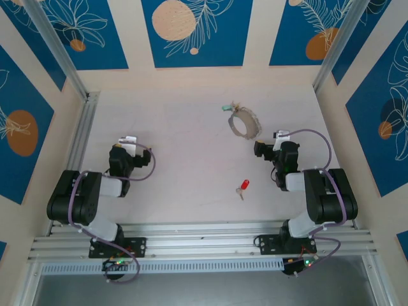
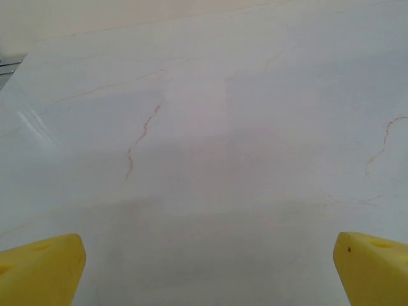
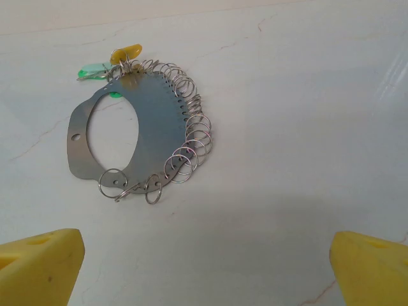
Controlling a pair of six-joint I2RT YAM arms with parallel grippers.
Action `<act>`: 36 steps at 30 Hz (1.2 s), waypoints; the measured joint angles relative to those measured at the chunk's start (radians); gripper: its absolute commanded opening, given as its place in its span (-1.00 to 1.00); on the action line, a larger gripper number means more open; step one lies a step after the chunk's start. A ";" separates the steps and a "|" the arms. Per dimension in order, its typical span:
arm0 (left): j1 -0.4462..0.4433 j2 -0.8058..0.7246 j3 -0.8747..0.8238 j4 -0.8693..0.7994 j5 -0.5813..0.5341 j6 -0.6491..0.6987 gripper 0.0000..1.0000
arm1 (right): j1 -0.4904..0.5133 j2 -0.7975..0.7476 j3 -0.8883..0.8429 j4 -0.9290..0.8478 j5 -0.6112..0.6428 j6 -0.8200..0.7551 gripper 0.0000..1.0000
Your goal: Put the keys on the keyring
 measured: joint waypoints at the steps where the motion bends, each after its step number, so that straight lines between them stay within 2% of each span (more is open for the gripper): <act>1: 0.000 0.000 0.000 0.000 0.000 0.000 1.00 | 0.000 0.000 0.000 0.000 0.000 0.000 0.99; 36: 0.000 -0.005 0.000 -0.006 0.000 0.000 1.00 | 0.014 -0.012 0.003 -0.029 0.026 -0.001 0.98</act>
